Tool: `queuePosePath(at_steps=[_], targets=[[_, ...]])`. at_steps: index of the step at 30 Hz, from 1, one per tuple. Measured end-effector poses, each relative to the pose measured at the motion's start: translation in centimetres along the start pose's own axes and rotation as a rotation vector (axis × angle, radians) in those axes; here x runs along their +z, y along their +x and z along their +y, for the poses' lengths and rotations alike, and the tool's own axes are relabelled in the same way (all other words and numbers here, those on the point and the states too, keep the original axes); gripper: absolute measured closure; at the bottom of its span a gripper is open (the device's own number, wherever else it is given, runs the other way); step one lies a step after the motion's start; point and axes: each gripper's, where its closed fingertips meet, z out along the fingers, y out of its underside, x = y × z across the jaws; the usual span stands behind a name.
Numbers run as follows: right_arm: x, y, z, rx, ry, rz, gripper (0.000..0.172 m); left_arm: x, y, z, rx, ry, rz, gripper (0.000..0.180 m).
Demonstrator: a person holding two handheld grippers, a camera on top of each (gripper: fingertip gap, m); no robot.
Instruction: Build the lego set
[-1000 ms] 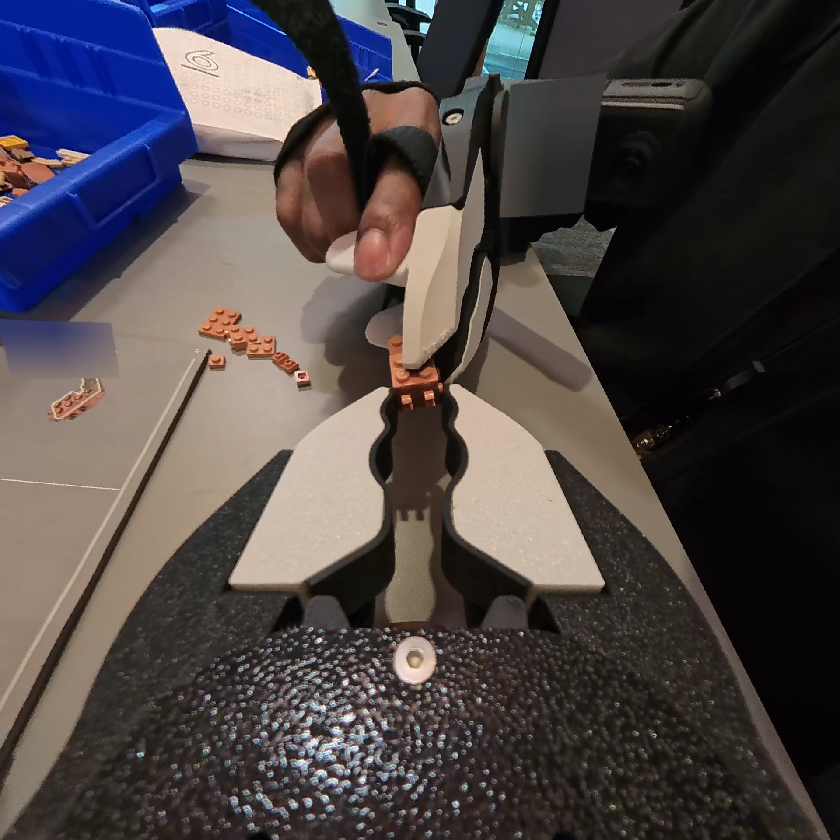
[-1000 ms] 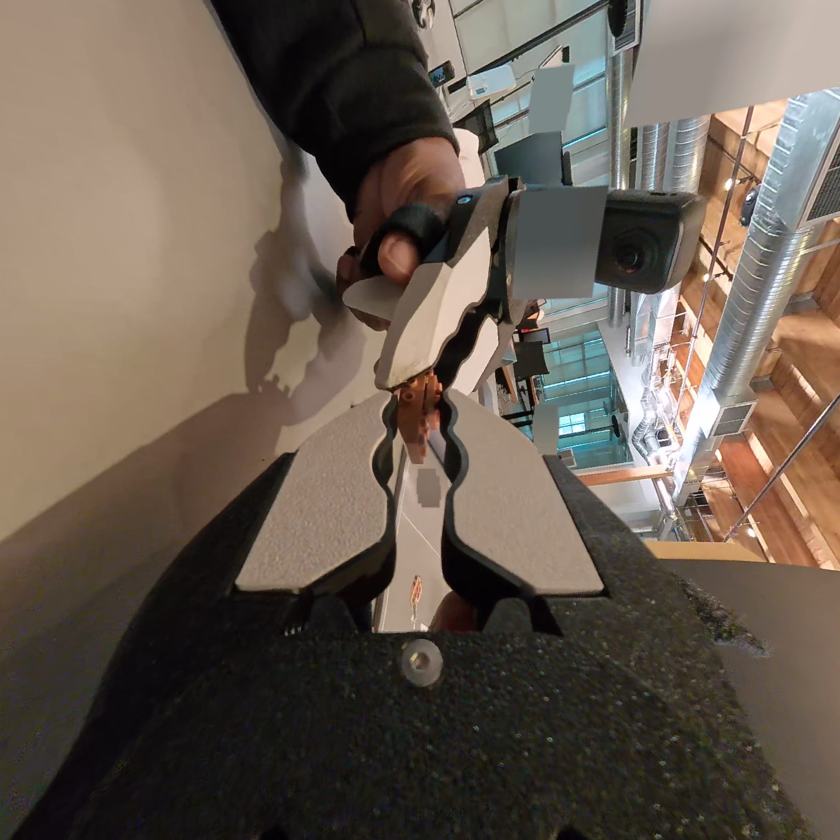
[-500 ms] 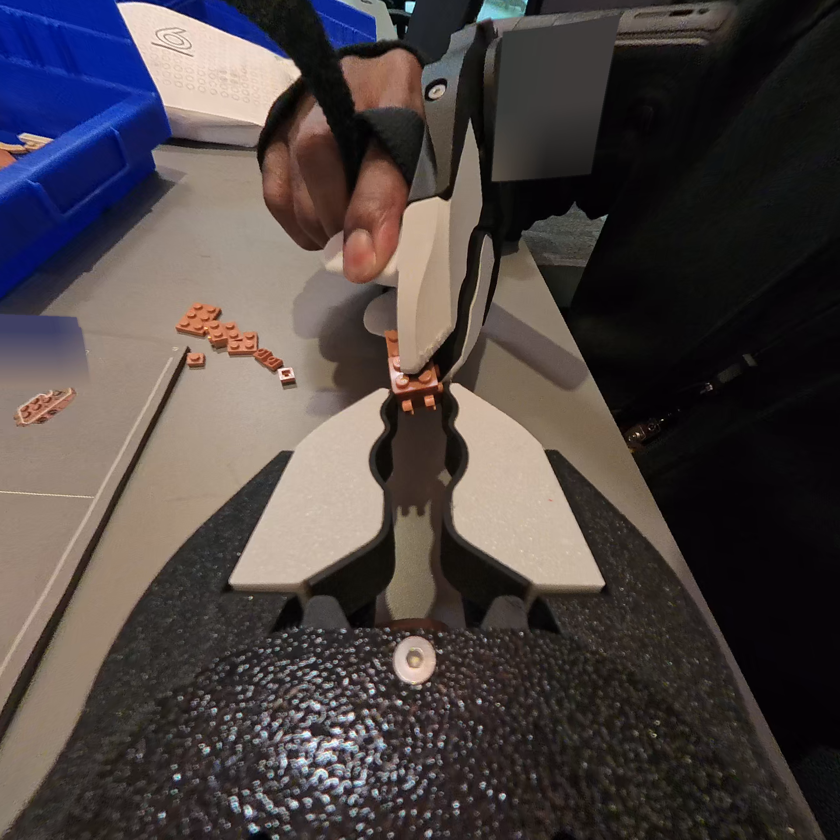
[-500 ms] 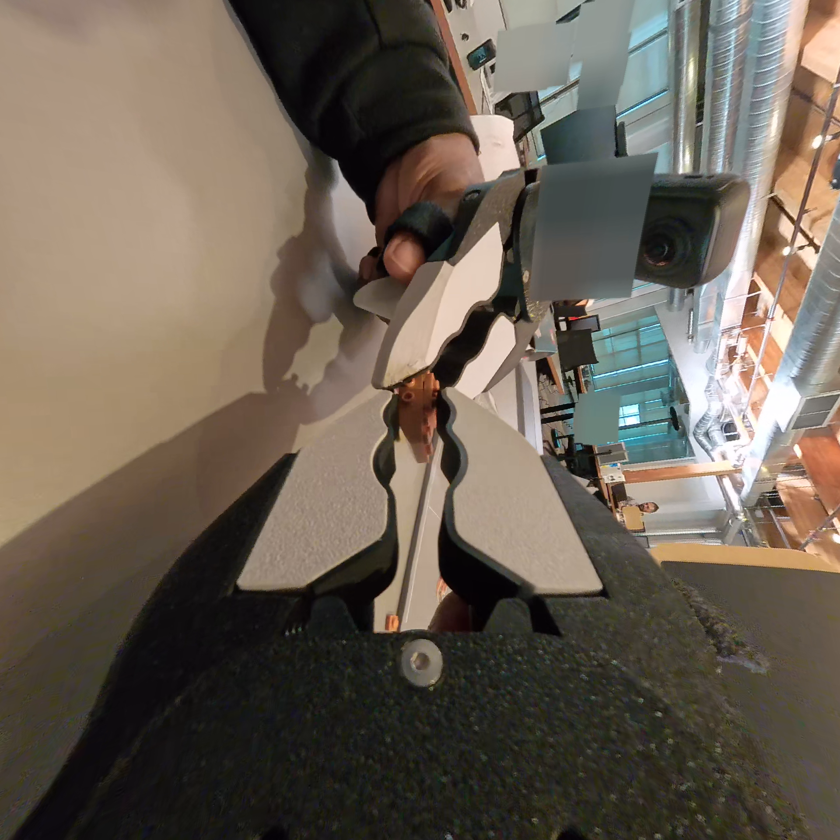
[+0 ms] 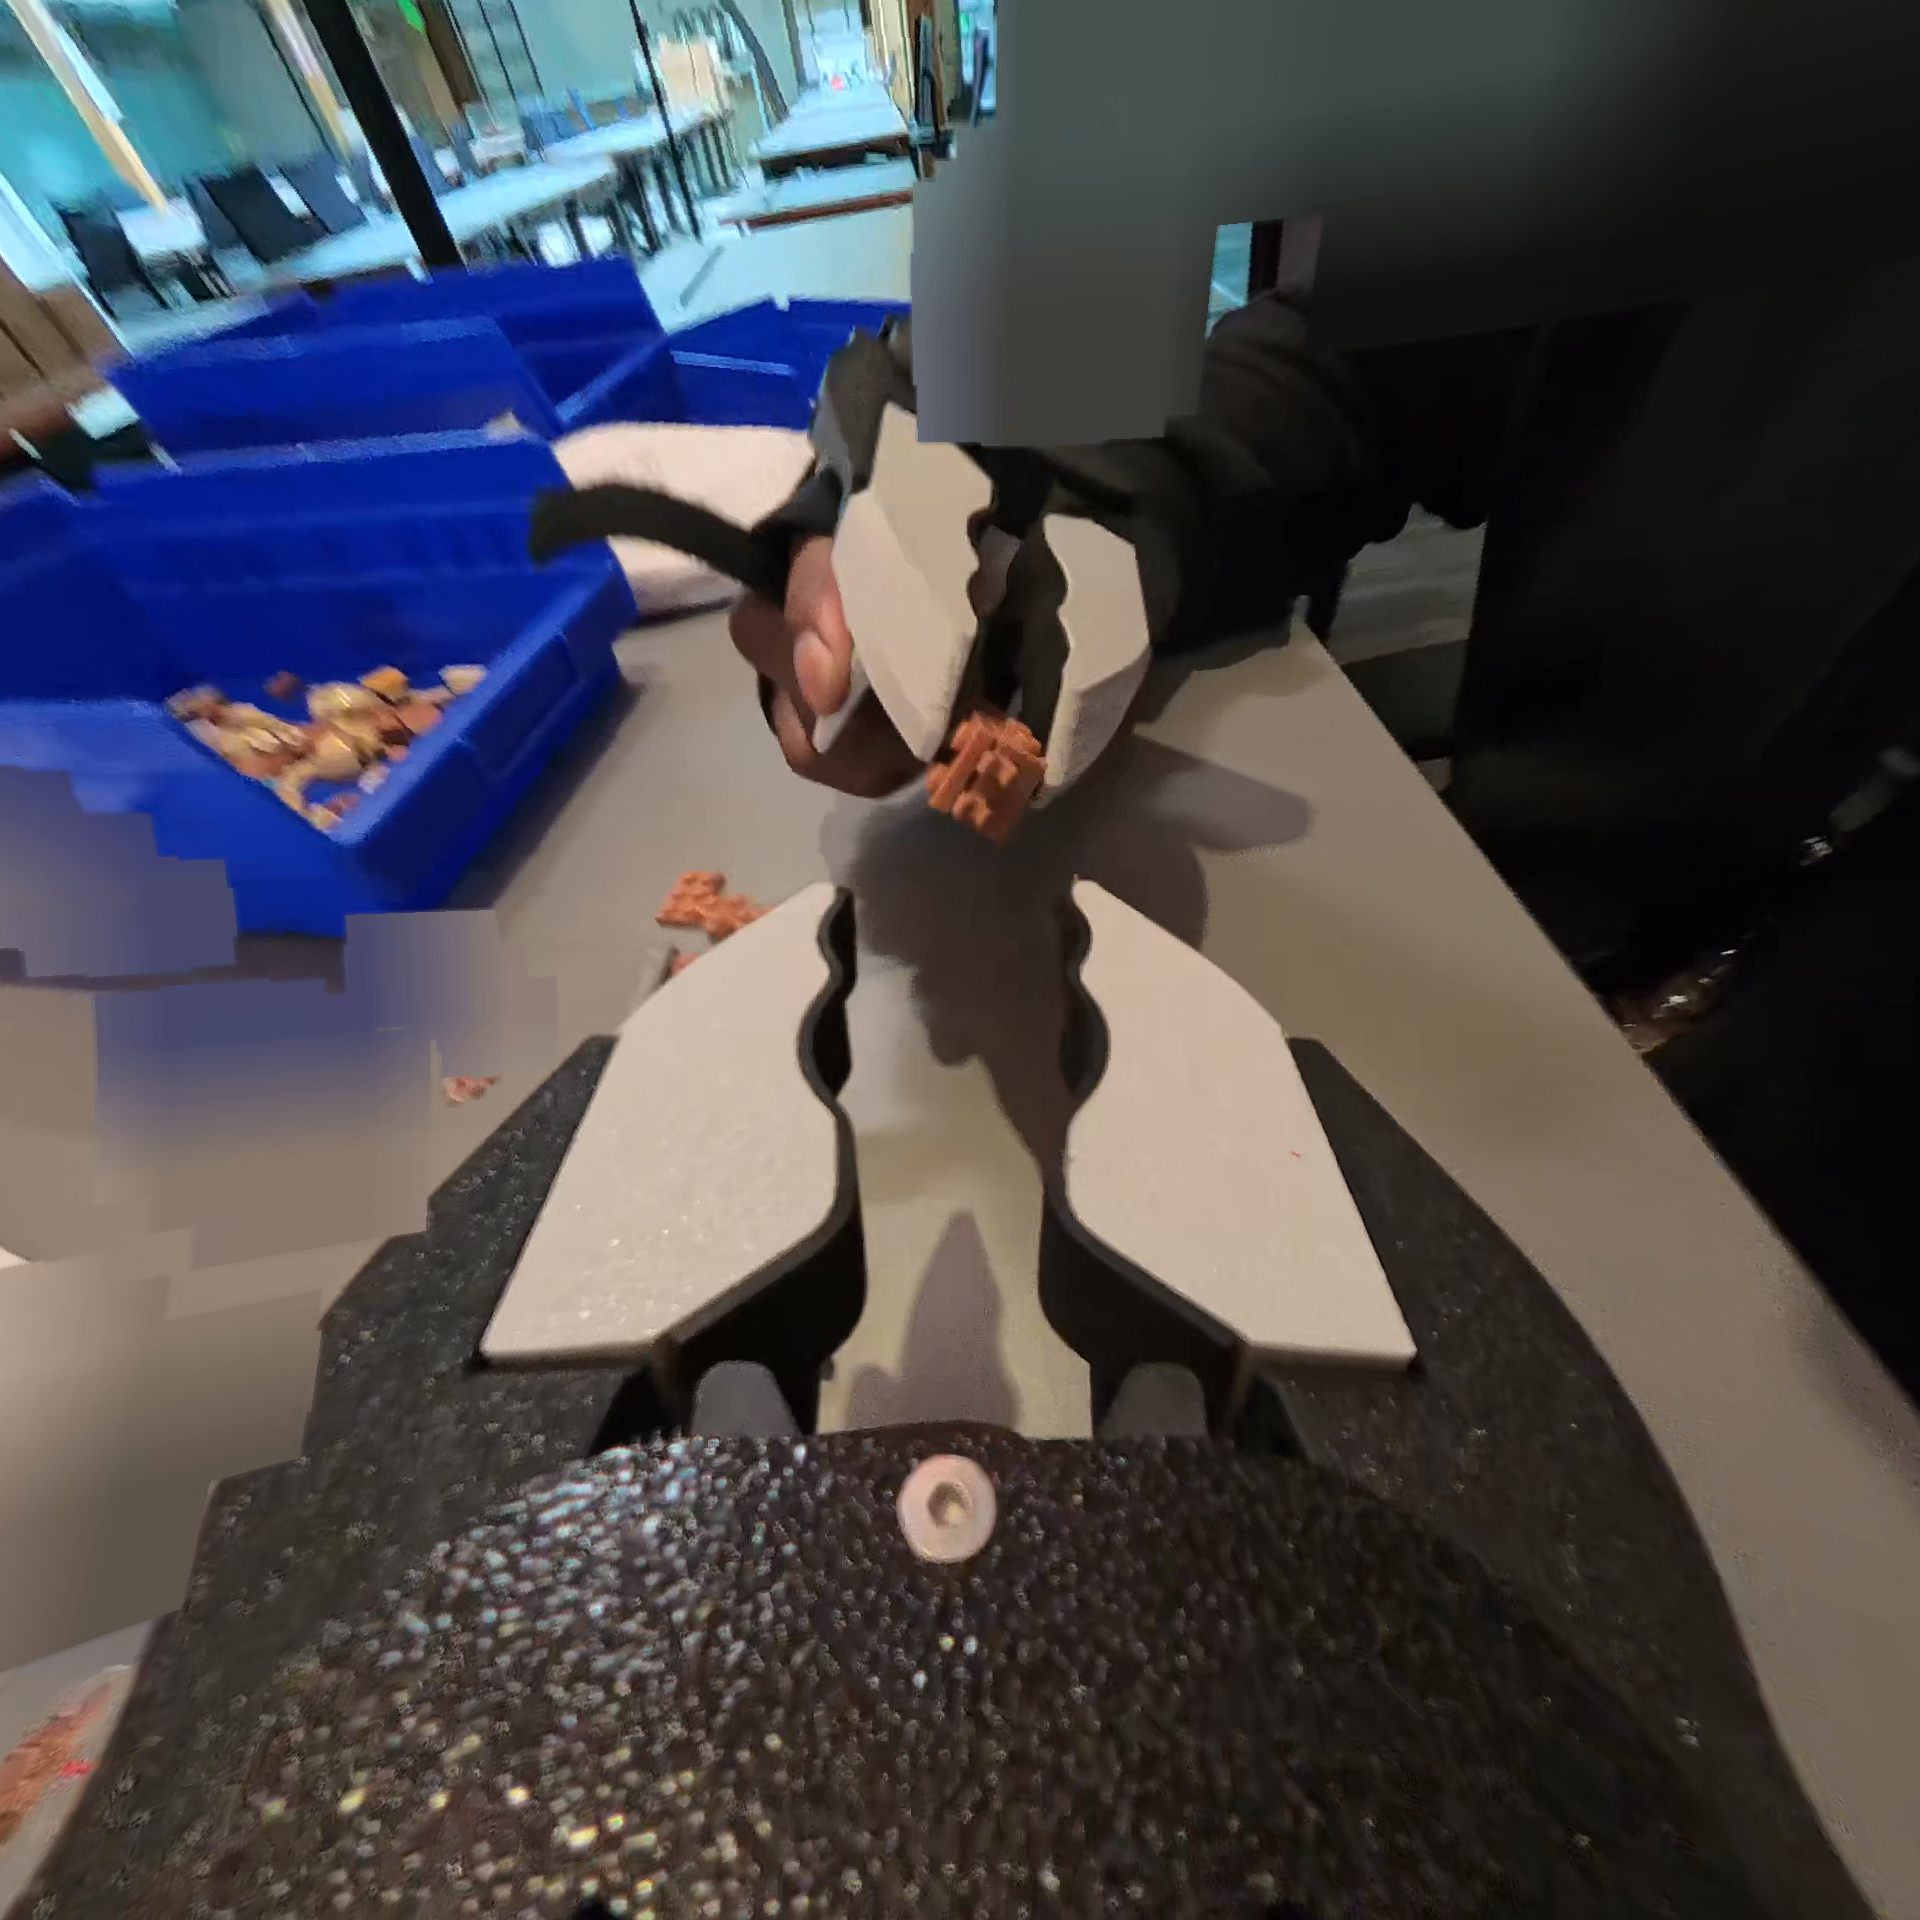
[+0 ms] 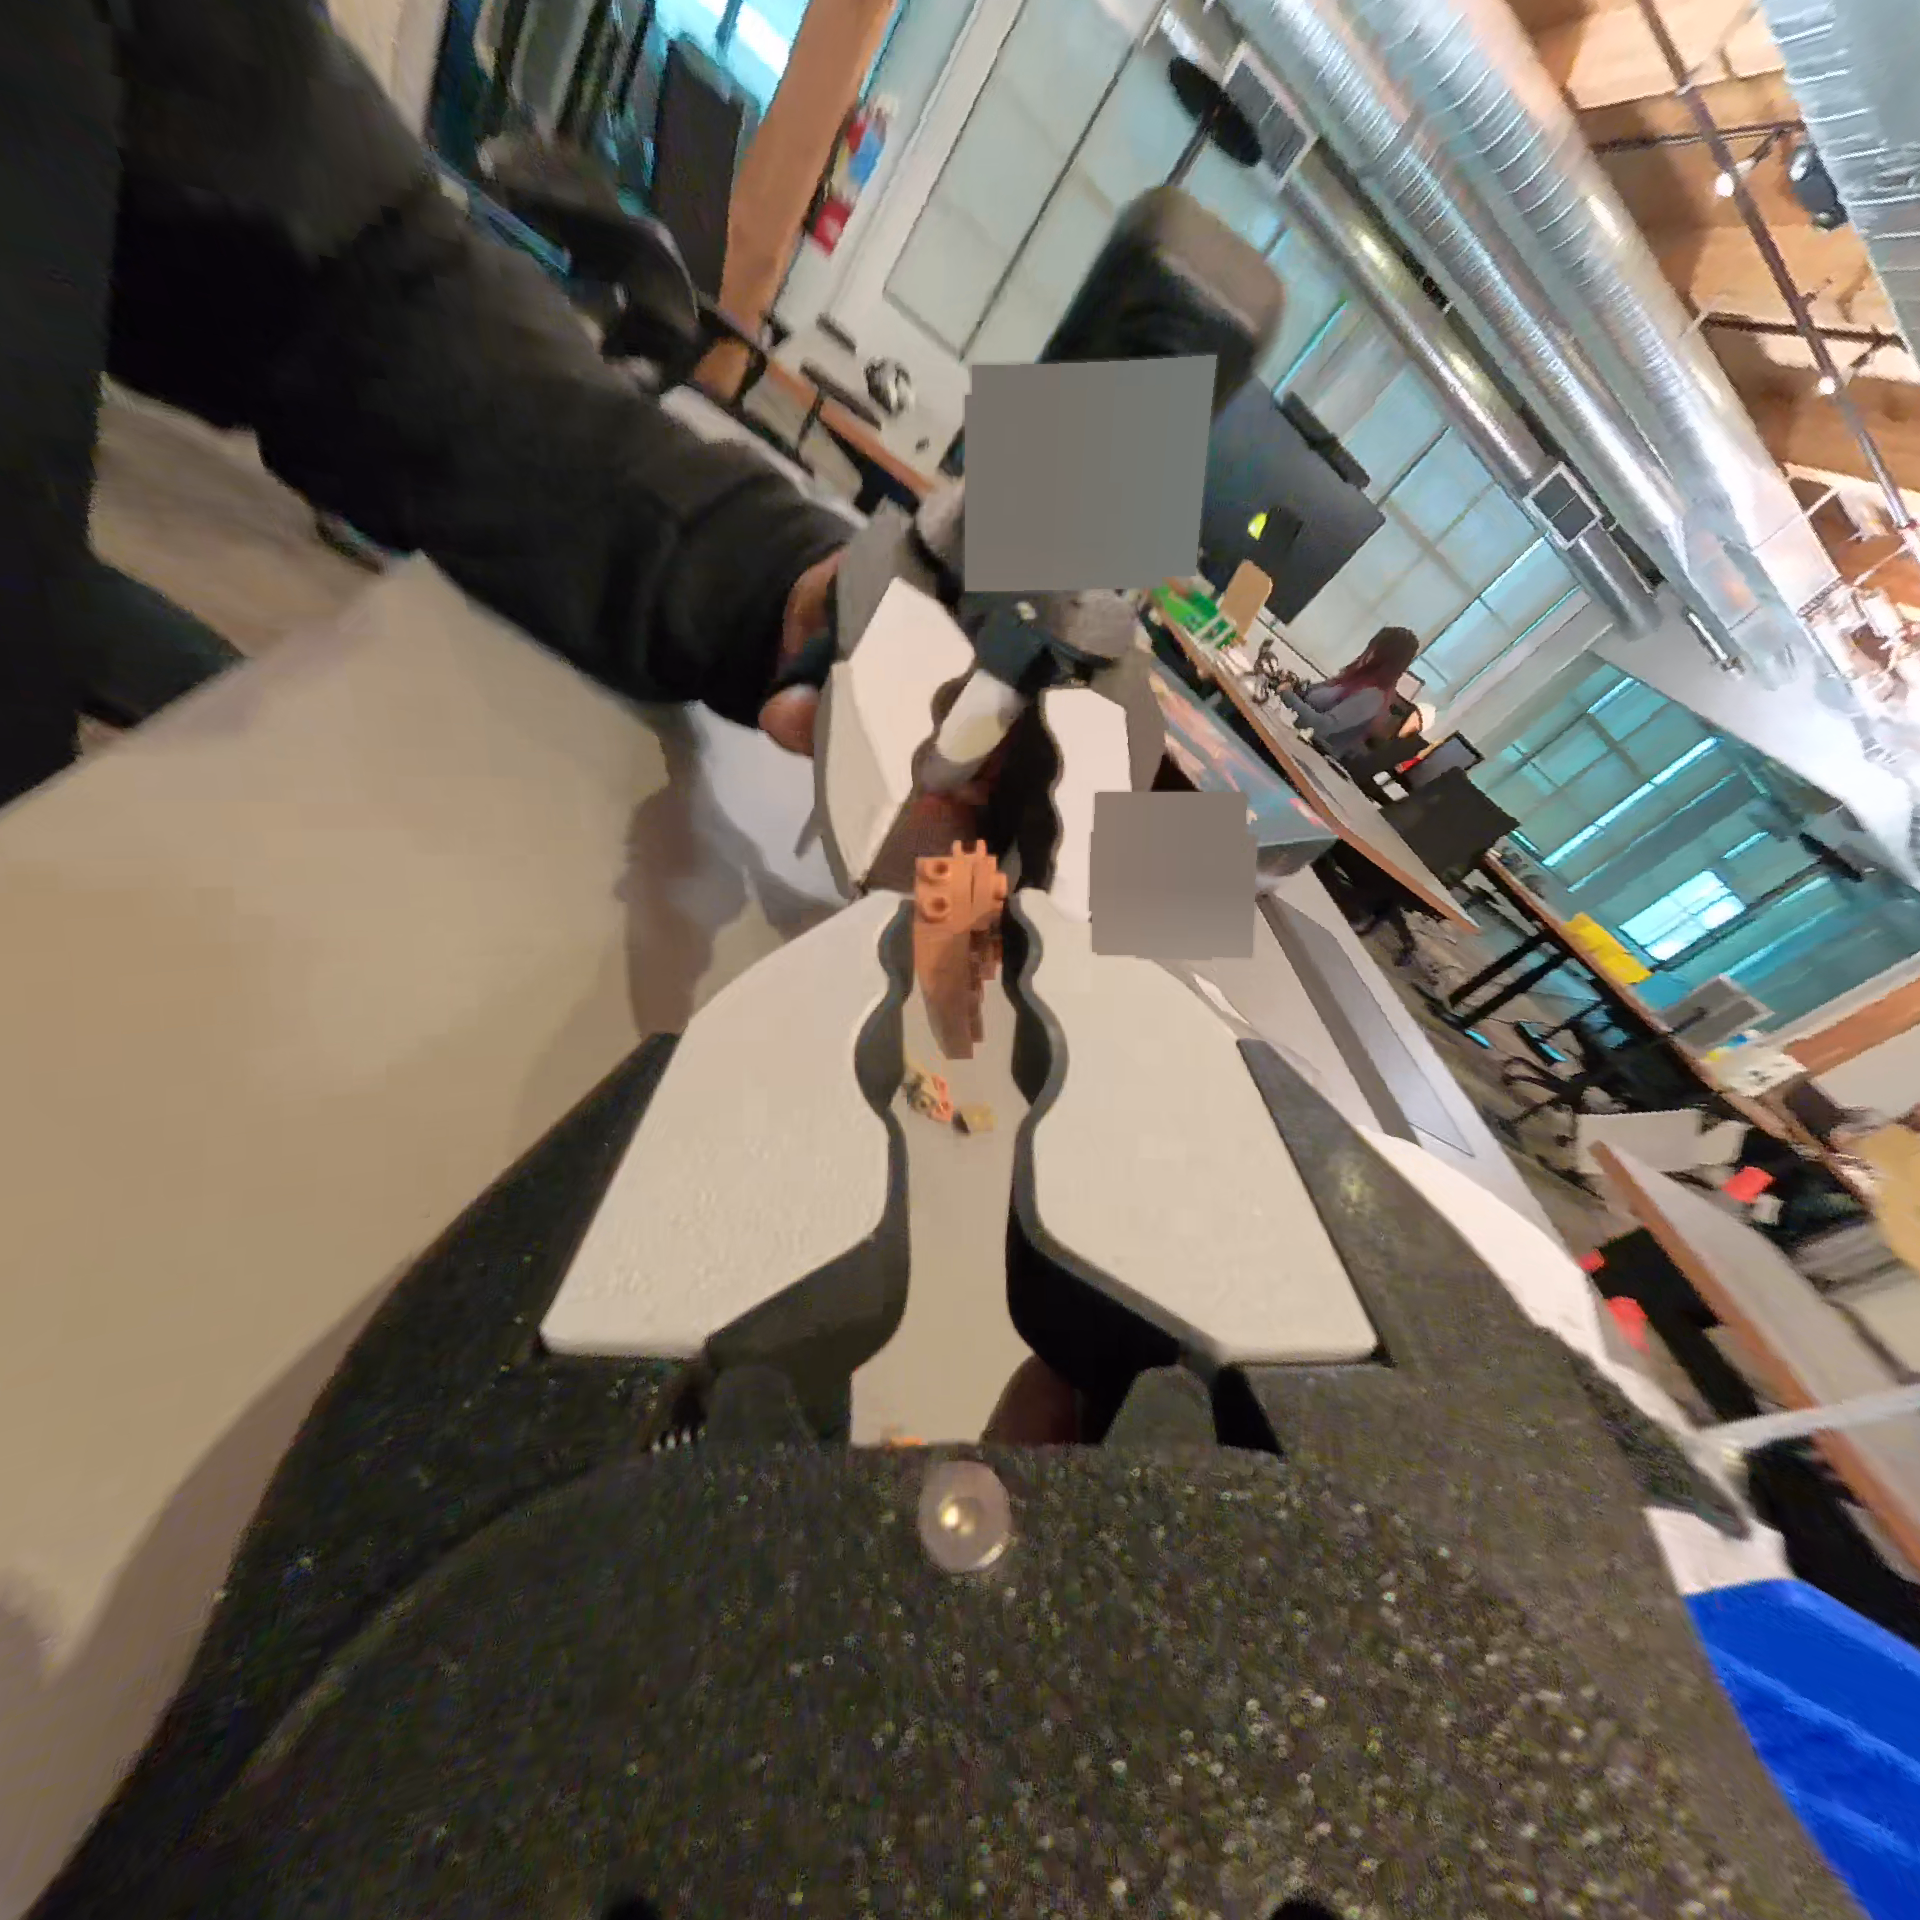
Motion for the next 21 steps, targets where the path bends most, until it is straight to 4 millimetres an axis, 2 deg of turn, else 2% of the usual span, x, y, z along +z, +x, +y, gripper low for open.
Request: queuePosePath(at_steps=[4, 8, 13, 18, 21], targets=[[-0.2, -0.1, -1.2, 0.115, 0.1, -0.032, 0.156, -0.2, 0.3, -1.9, 0.183, 0.098, -0.065, 0.153], [-0.5, 0.1, -1.9, 0.169, 0.153, -0.045, 0.156, 0.1, 0.8, -2.1, 0.311, 0.099, -0.106, 0.15], [-0.3, -0.2, -2.0, 0.189, 0.162, -0.062, 0.156, 0.0, 1.3, -3.1, 0.357, 0.162, -0.115, 0.156], [-0.1, -0.5, -1.9, 0.195, 0.158, -0.076, 0.156, 0.6, 1.5, -2.6, 0.37, 0.131, -0.116, 0.158], [0.0, -0.5, -1.8, 0.195, 0.155, -0.073, 0.156, 0.8, 1.3, -2.6, 0.372, 0.123, -0.136, 0.165]])
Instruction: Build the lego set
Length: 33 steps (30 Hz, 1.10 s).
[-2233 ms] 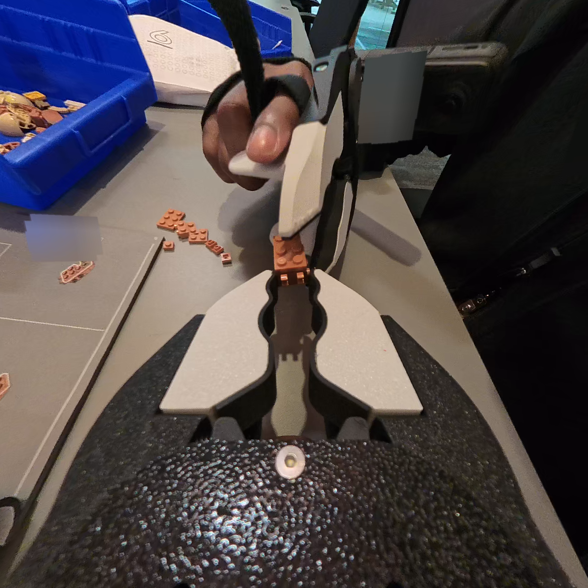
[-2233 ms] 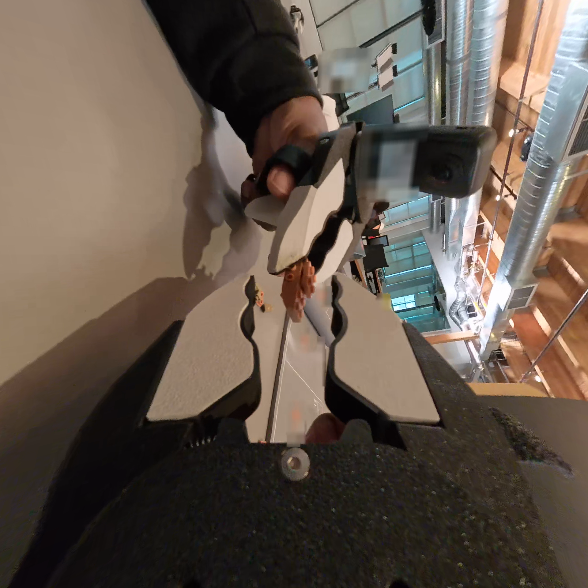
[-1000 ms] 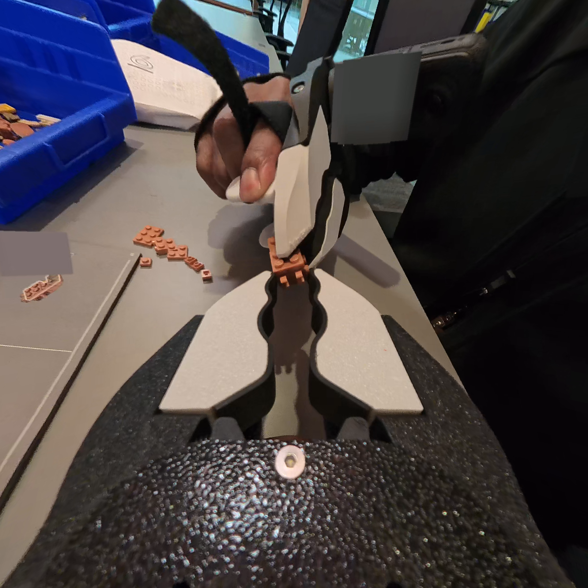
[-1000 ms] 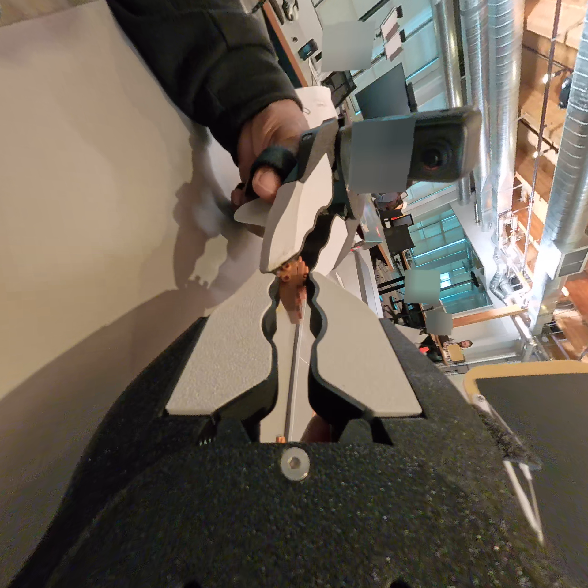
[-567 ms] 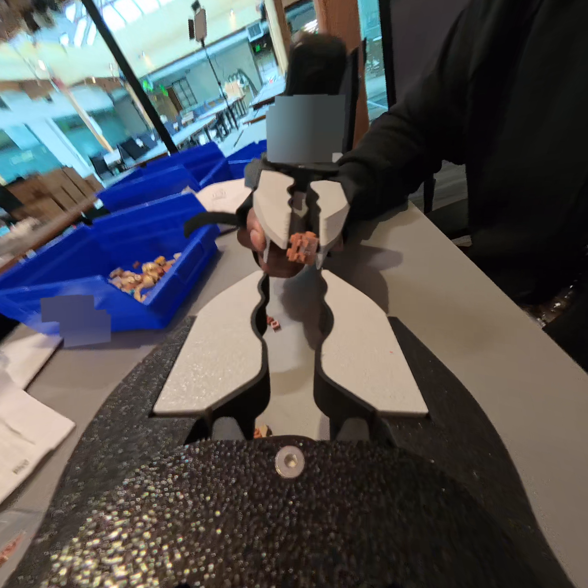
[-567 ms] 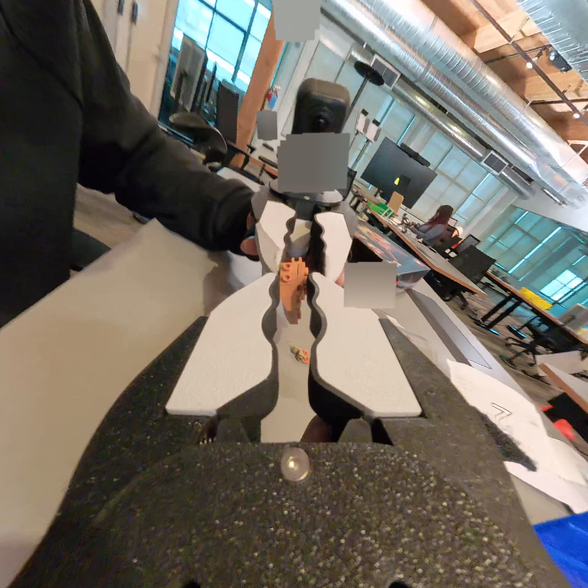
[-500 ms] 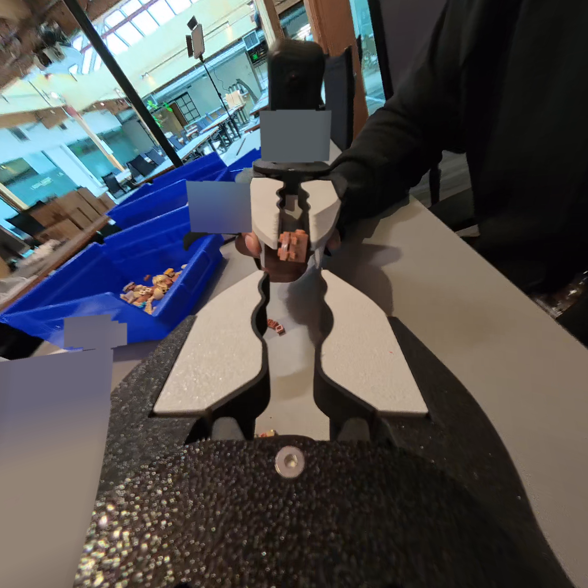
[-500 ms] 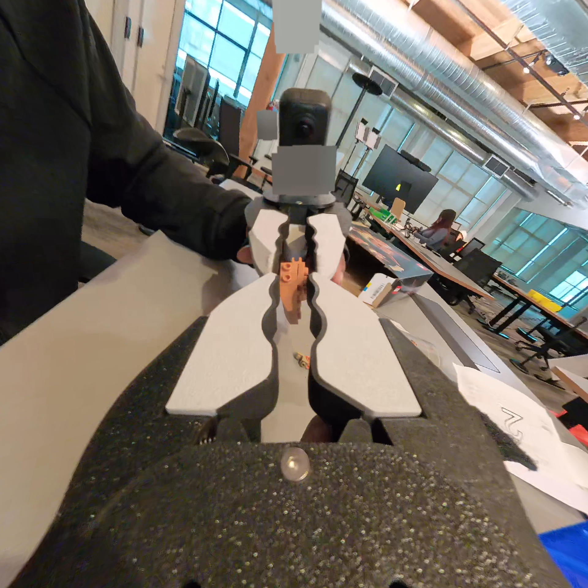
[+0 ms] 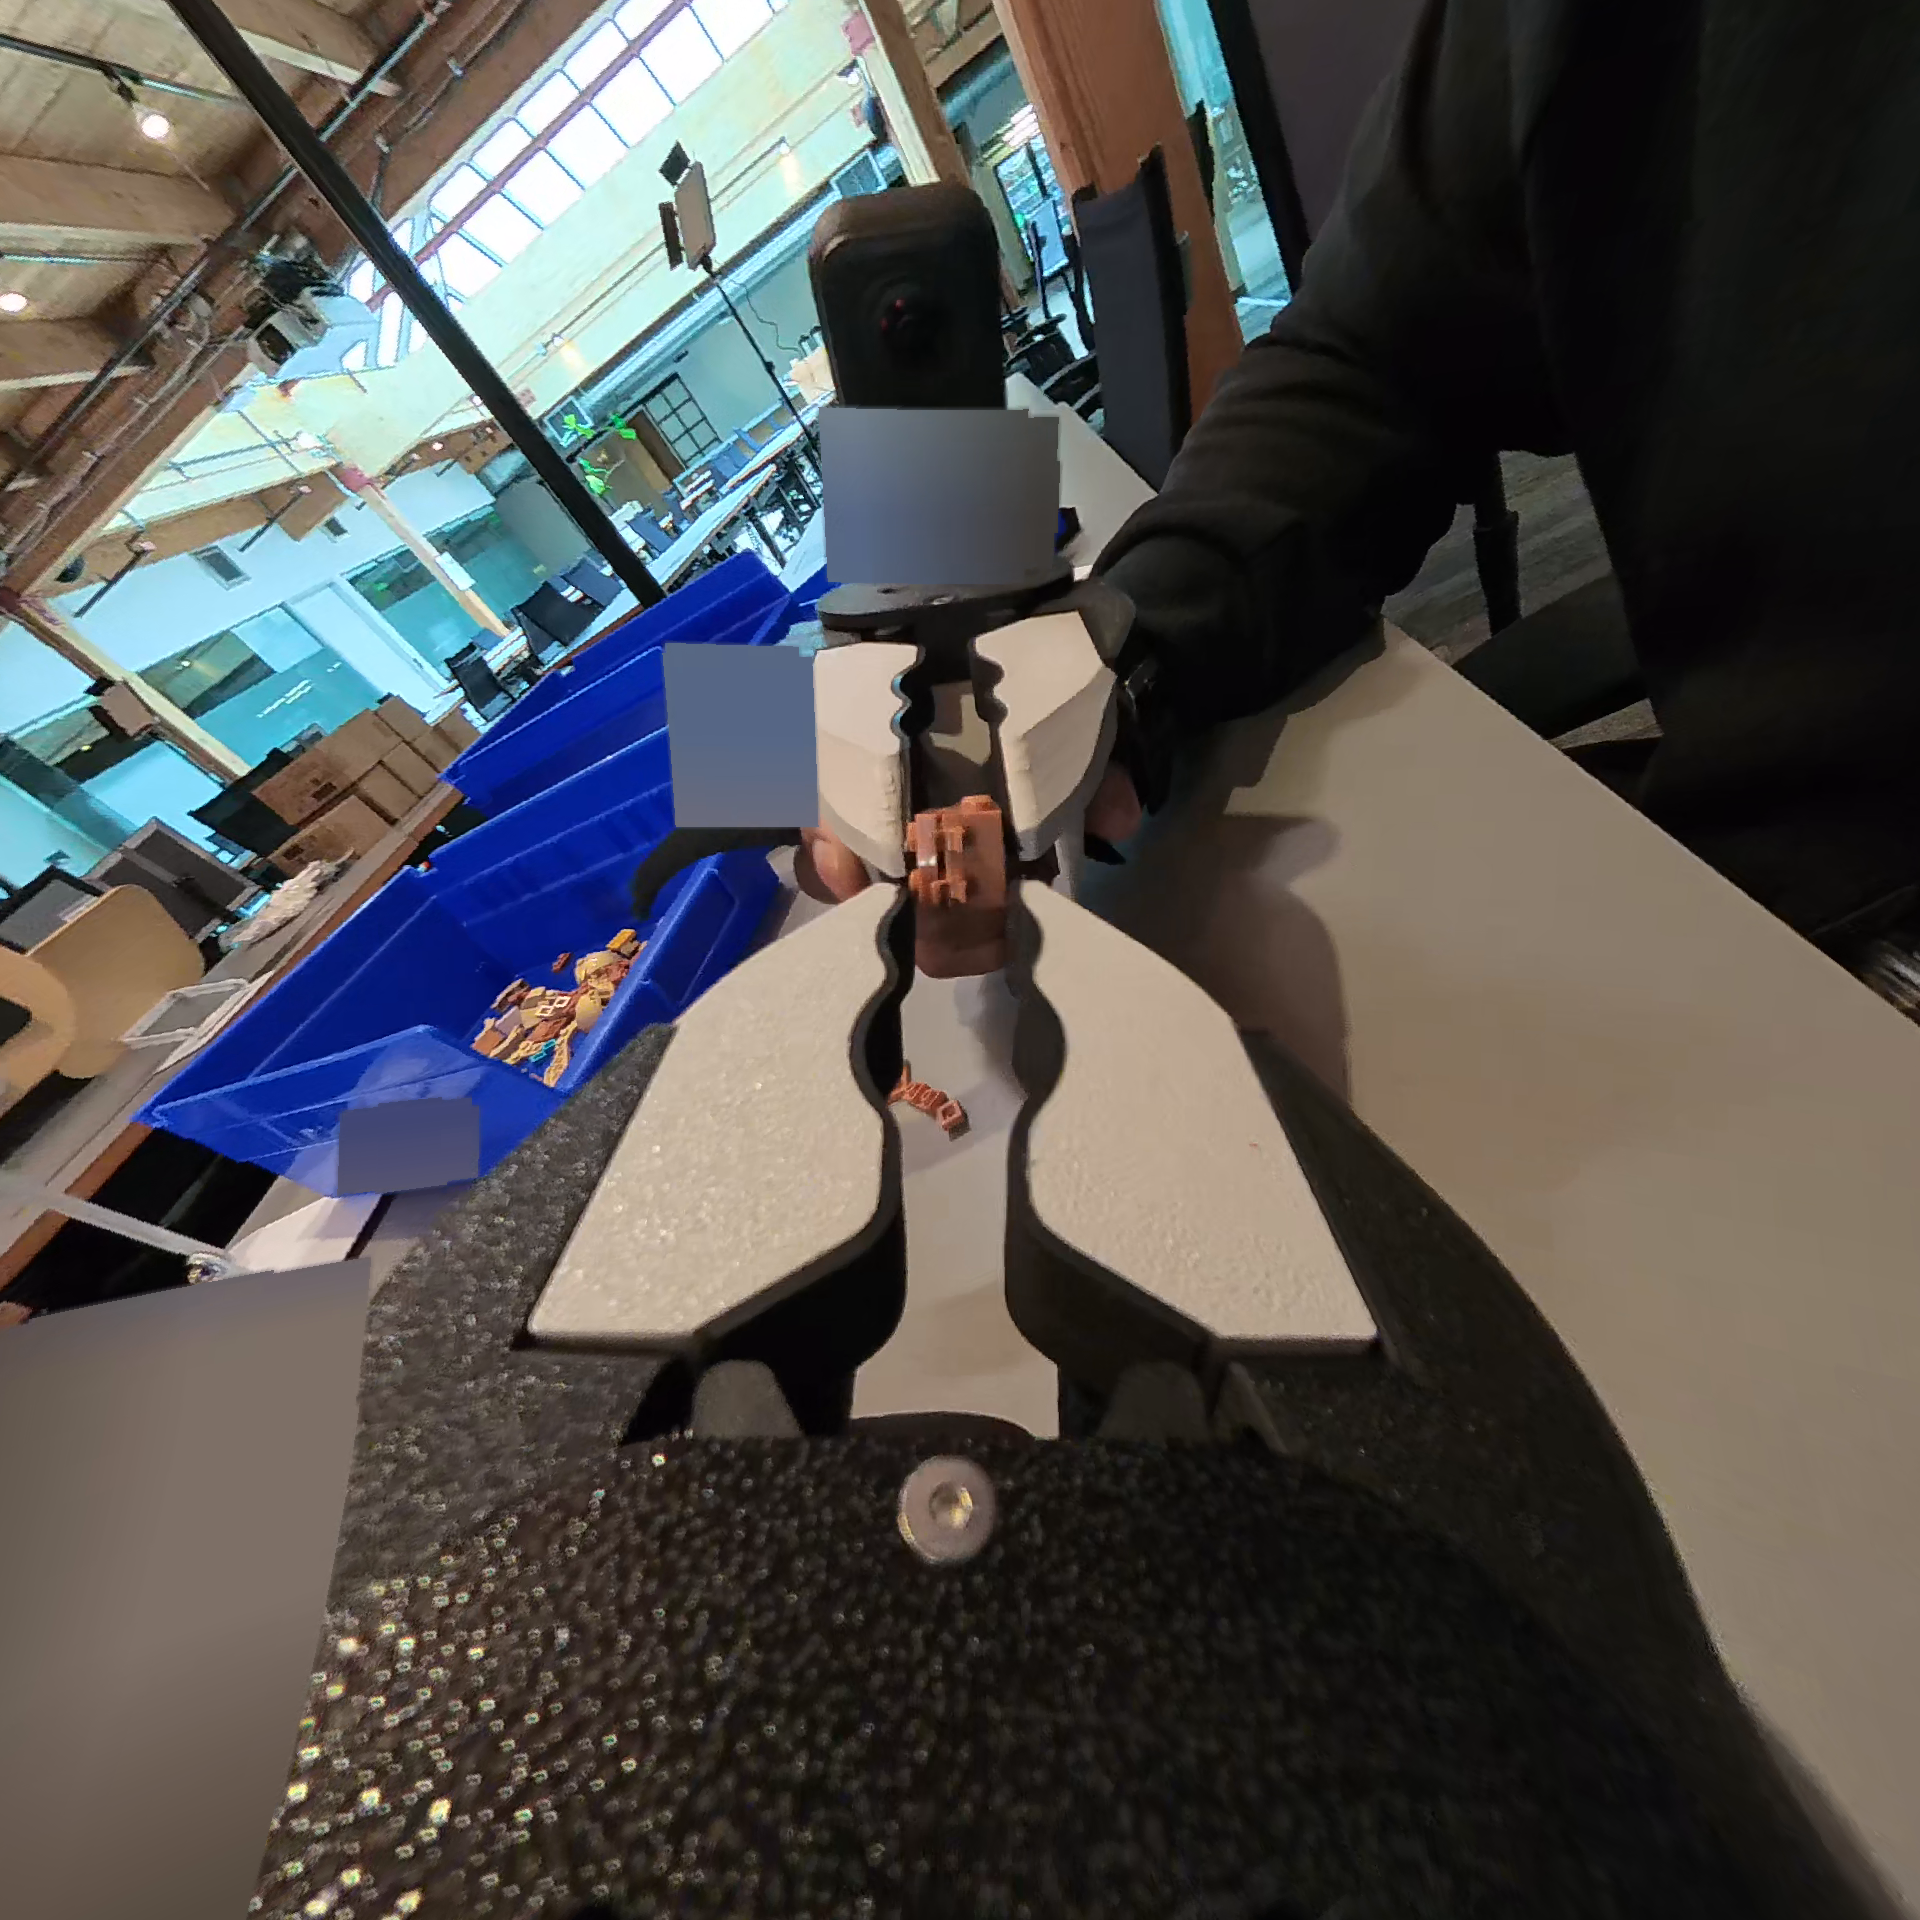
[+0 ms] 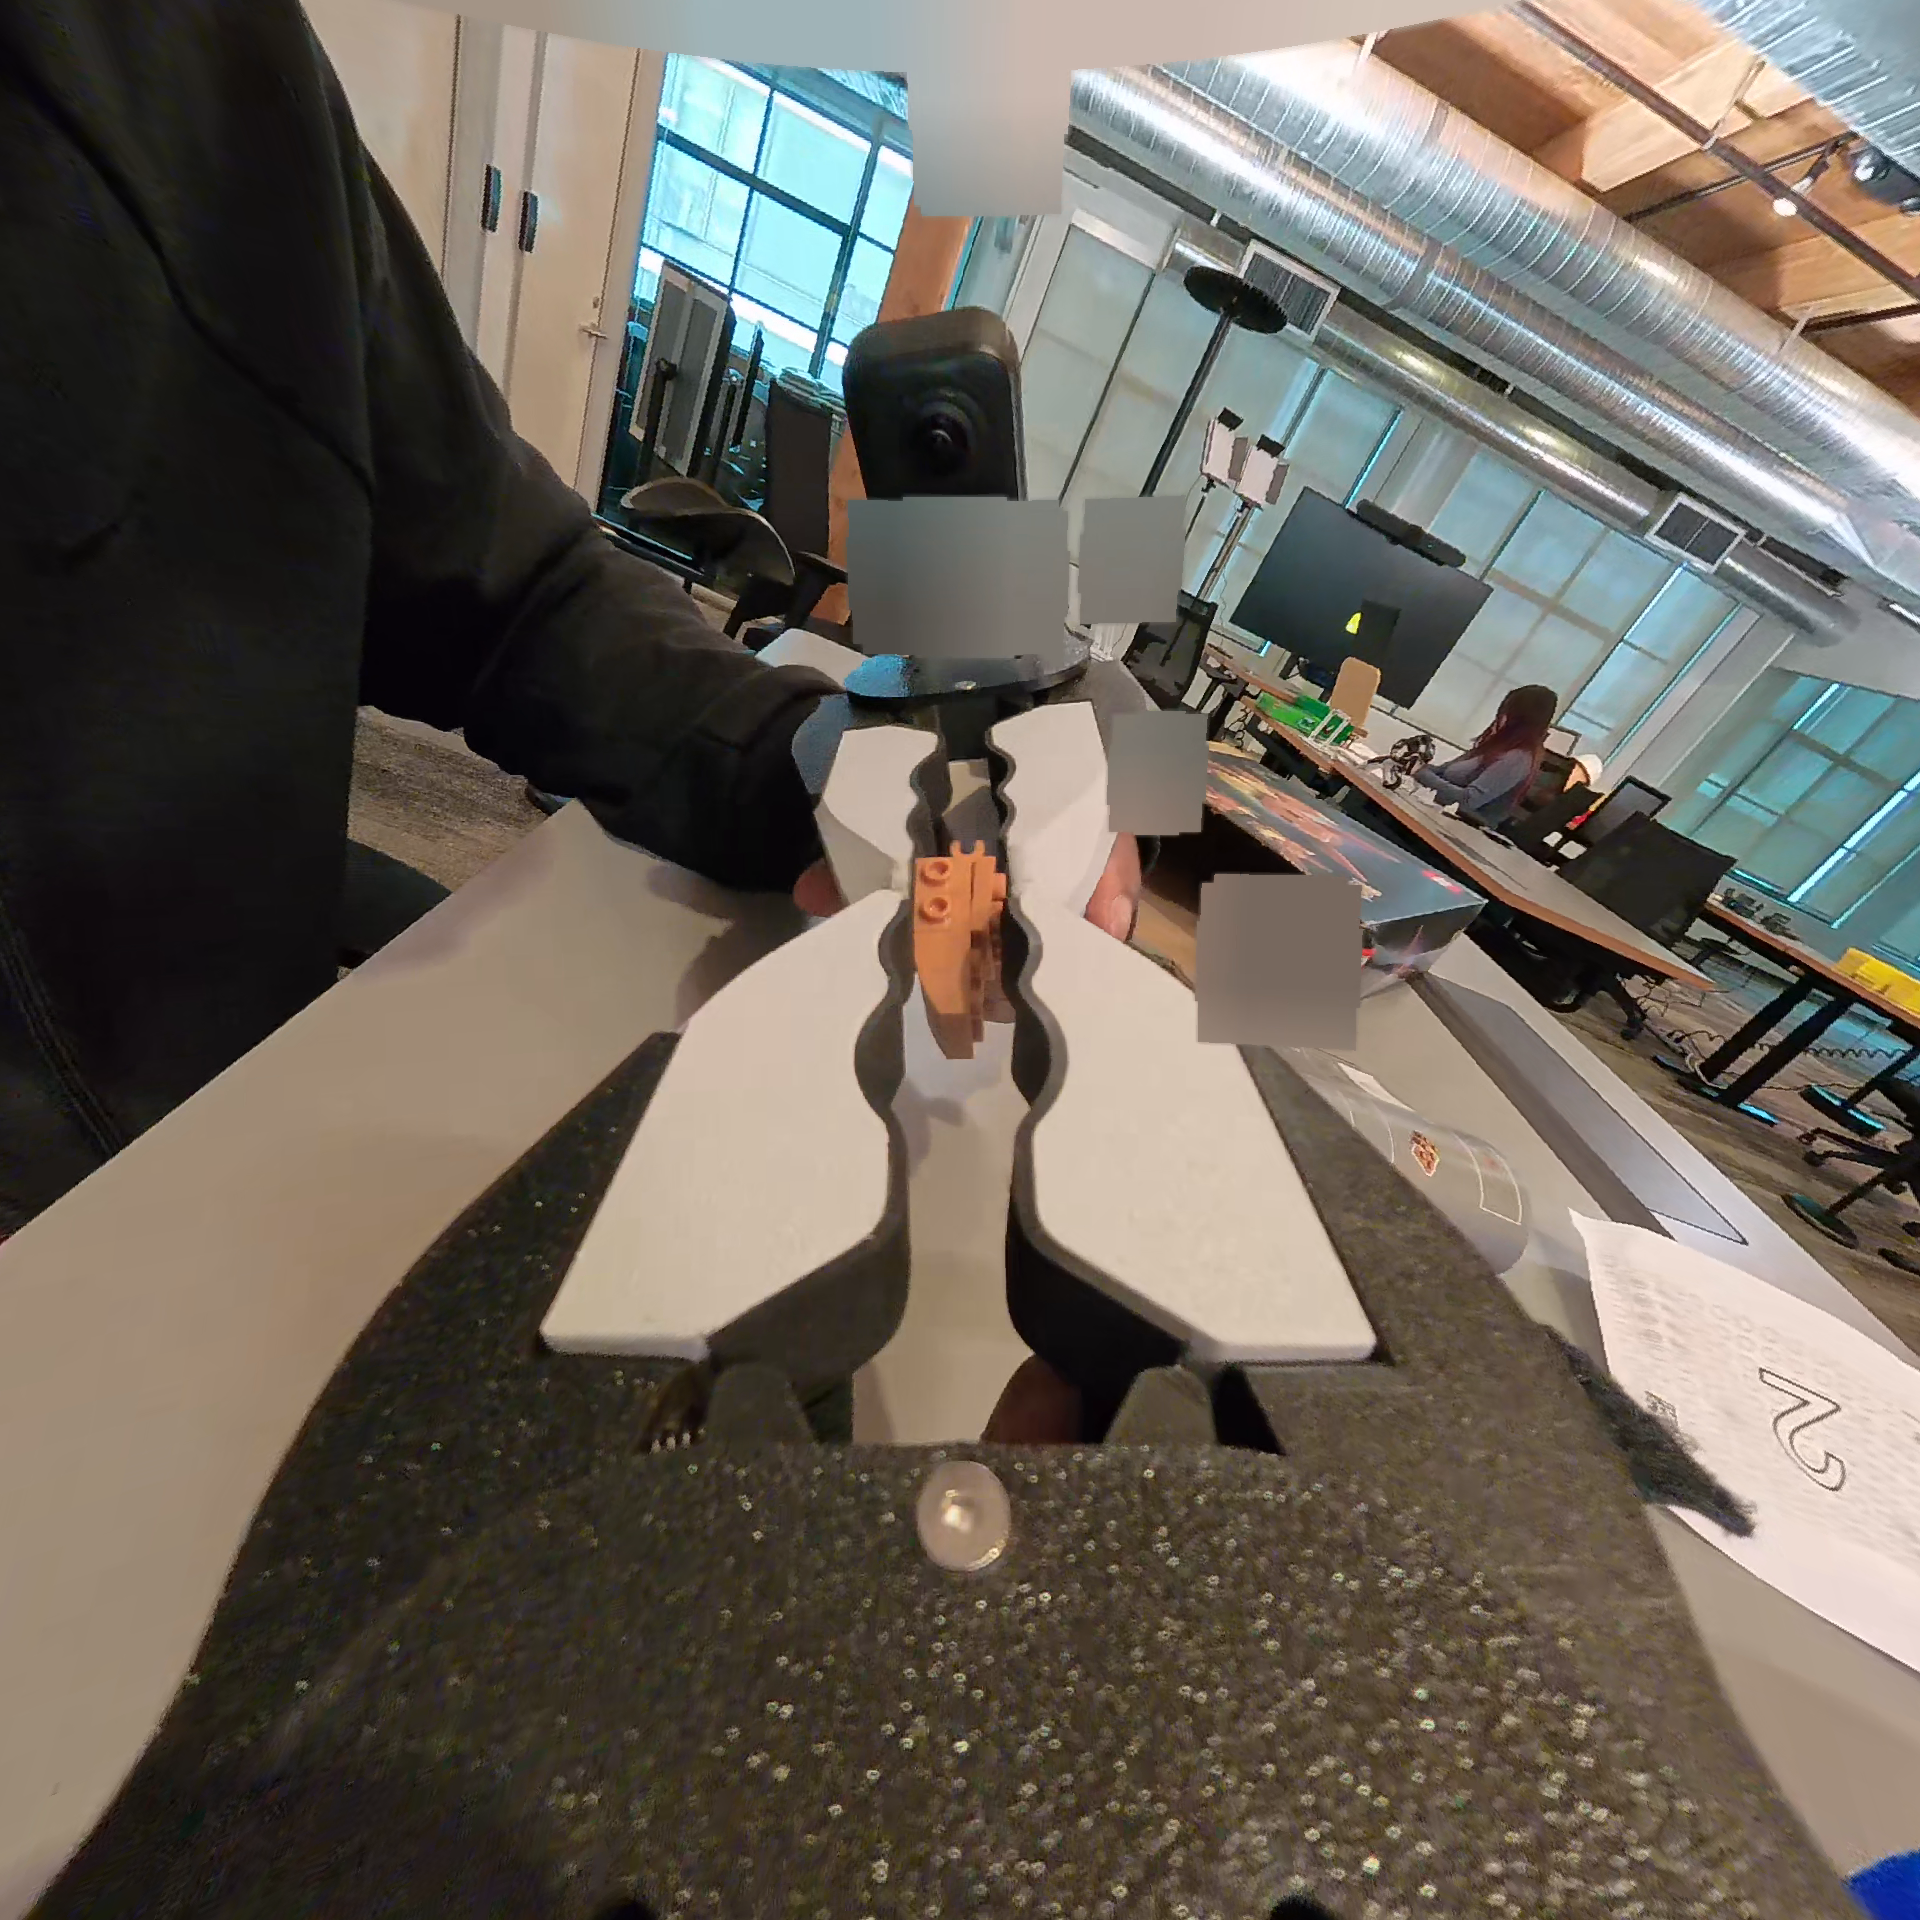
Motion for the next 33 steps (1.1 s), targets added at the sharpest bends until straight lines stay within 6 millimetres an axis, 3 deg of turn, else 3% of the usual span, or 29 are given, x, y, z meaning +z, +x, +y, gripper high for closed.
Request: queuePosePath(at_steps=[22, 27, 33], targets=[[0.0, 1.0, 0.2, 0.006, -0.052, 0.062, 0.156, 0.0, -0.8, 0.4, -0.056, -0.015, -0.052, 0.168], [-0.3, 1.7, 0.8, -0.144, -0.149, 0.146, 0.146, 0.0, -1.3, 1.6, -0.038, -0.096, -0.081, 0.168], [-0.1, 1.5, 2.3, -0.322, -0.307, 0.171, 0.15, 0.3, -1.1, 3.1, -0.029, -0.19, -0.067, 0.168]])
